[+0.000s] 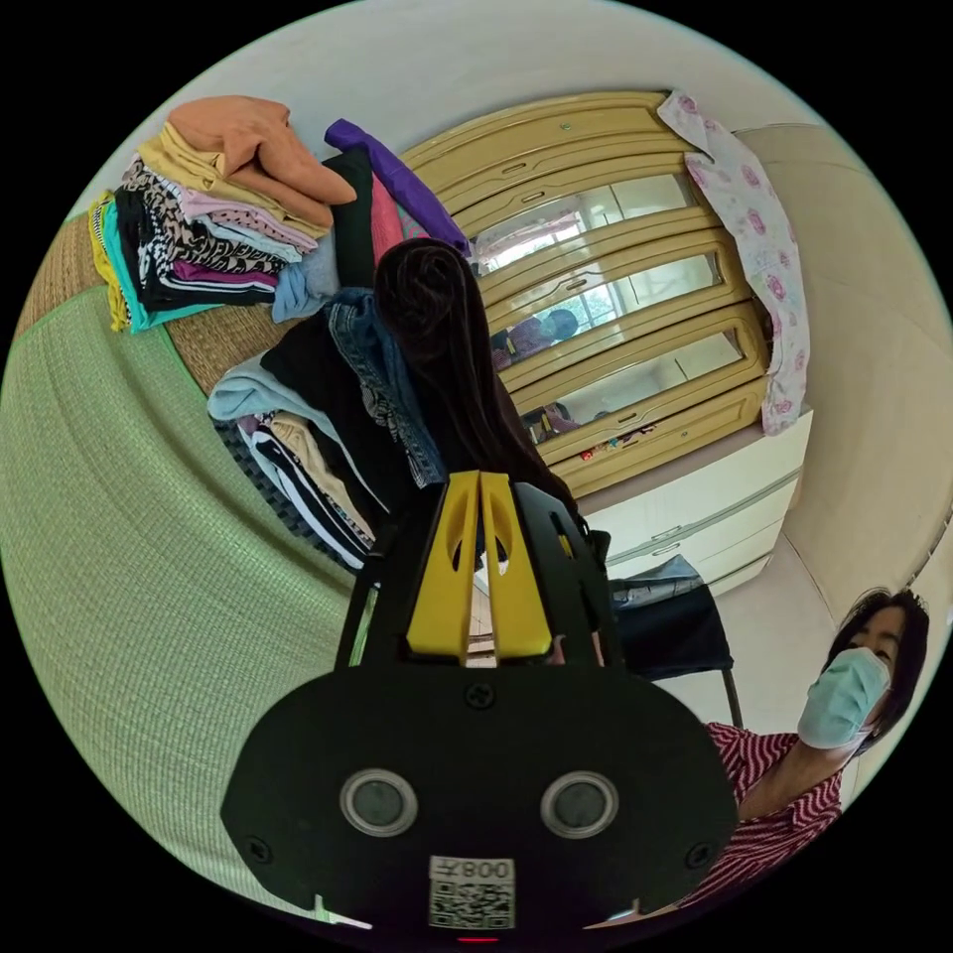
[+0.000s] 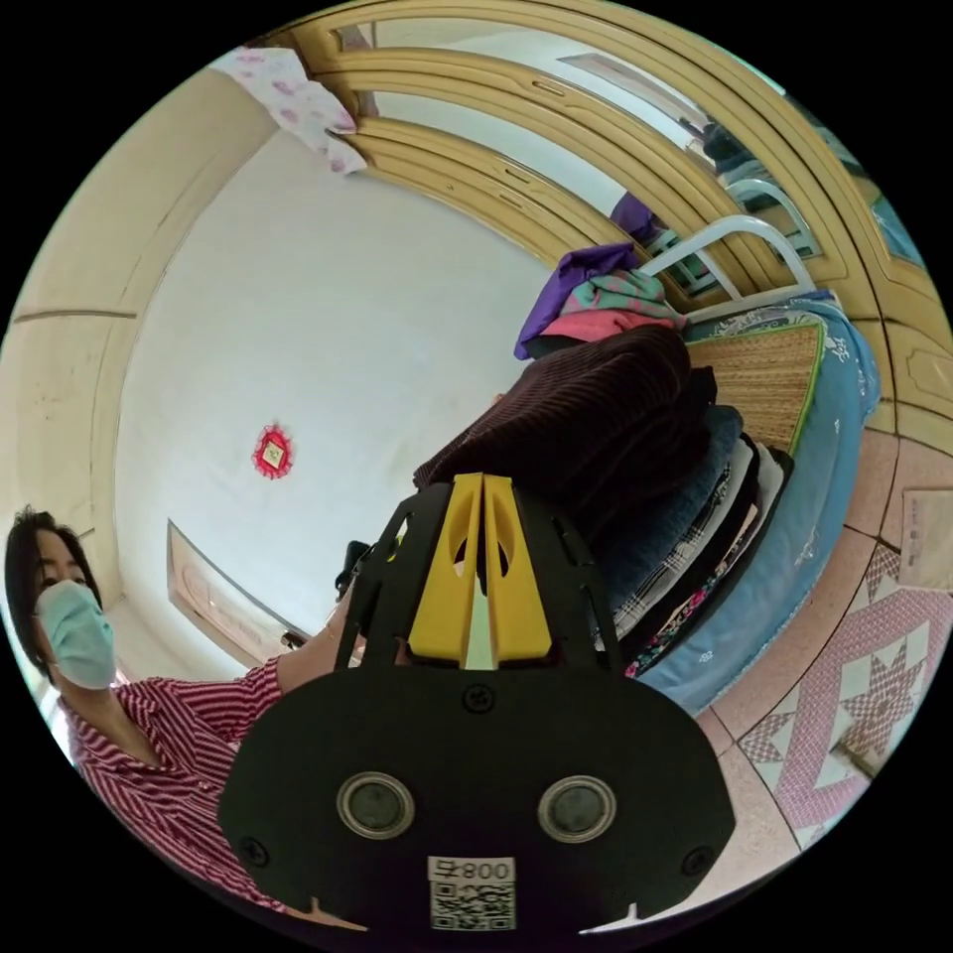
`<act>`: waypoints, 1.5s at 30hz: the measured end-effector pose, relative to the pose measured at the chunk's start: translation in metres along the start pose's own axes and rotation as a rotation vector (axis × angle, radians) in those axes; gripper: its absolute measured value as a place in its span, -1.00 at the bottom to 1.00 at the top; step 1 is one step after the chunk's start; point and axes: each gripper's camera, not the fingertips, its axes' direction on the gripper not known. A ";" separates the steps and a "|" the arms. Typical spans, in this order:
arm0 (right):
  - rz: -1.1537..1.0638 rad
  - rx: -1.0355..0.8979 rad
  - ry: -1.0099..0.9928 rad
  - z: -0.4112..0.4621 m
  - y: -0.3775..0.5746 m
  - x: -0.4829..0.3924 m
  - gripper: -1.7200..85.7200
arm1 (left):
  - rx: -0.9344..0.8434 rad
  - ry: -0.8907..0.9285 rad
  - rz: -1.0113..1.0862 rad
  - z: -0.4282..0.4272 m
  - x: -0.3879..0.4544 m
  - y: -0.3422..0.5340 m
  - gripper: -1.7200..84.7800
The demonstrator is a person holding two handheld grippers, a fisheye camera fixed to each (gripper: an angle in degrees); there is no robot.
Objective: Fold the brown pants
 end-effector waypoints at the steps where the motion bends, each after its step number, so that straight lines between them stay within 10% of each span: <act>1: 0.012 0.008 0.009 0.003 -0.004 -0.018 -0.96 | -0.002 -0.010 -0.003 -0.003 0.000 0.006 -0.96; 14: -0.283 0.007 0.148 -0.021 0.053 -0.342 -0.96 | -0.003 0.021 -0.064 -0.076 -0.025 0.158 -0.96; 31: -0.781 0.487 0.194 -0.154 0.230 -0.829 -0.96 | 0.066 0.120 -0.085 -0.117 -0.073 0.312 -0.96; 45: -0.527 0.840 0.820 -0.282 0.315 -0.943 -0.89 | -0.046 0.122 -0.009 -0.087 -0.115 0.321 -0.96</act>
